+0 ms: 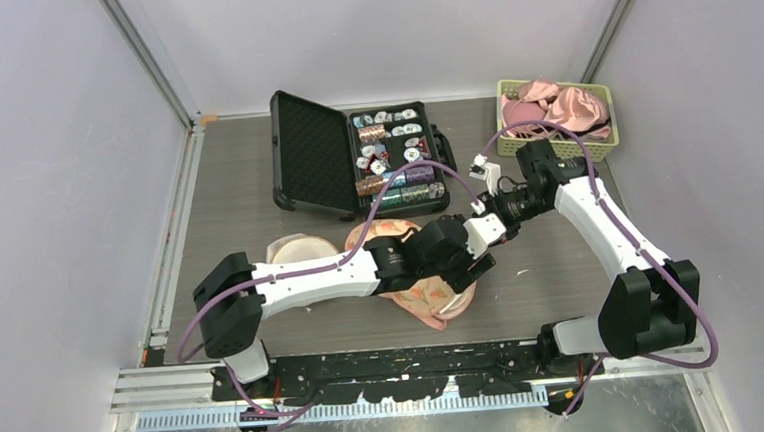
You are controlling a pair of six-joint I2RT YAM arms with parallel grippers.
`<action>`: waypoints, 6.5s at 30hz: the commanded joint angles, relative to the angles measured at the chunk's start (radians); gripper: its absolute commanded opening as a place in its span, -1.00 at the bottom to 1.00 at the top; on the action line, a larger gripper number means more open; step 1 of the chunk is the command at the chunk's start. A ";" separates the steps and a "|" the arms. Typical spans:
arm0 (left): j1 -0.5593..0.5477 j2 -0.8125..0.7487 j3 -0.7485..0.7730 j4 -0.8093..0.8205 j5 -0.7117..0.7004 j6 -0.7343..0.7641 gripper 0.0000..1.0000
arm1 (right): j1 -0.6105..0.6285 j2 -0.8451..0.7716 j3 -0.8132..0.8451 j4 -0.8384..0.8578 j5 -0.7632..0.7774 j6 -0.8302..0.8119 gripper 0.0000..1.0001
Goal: Unzip the laundry bag and remove the bra
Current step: Unzip the laundry bag at the center of the board, then open the laundry bag at the center of the board.
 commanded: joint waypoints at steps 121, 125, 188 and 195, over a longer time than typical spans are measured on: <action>0.083 0.017 -0.027 -0.286 0.427 0.827 -0.30 | -0.252 0.245 0.097 -0.045 0.162 -0.188 0.16; 0.146 -0.028 0.039 -0.362 0.533 0.677 0.41 | -0.250 0.265 0.114 0.000 0.195 -0.132 0.17; 0.300 0.077 0.303 -0.297 0.599 0.589 -1.00 | -0.574 0.229 0.245 -0.168 0.161 -0.162 0.25; 0.153 -0.003 0.178 -0.338 0.626 0.834 -1.00 | -0.591 0.187 0.363 -0.228 0.159 -0.199 0.28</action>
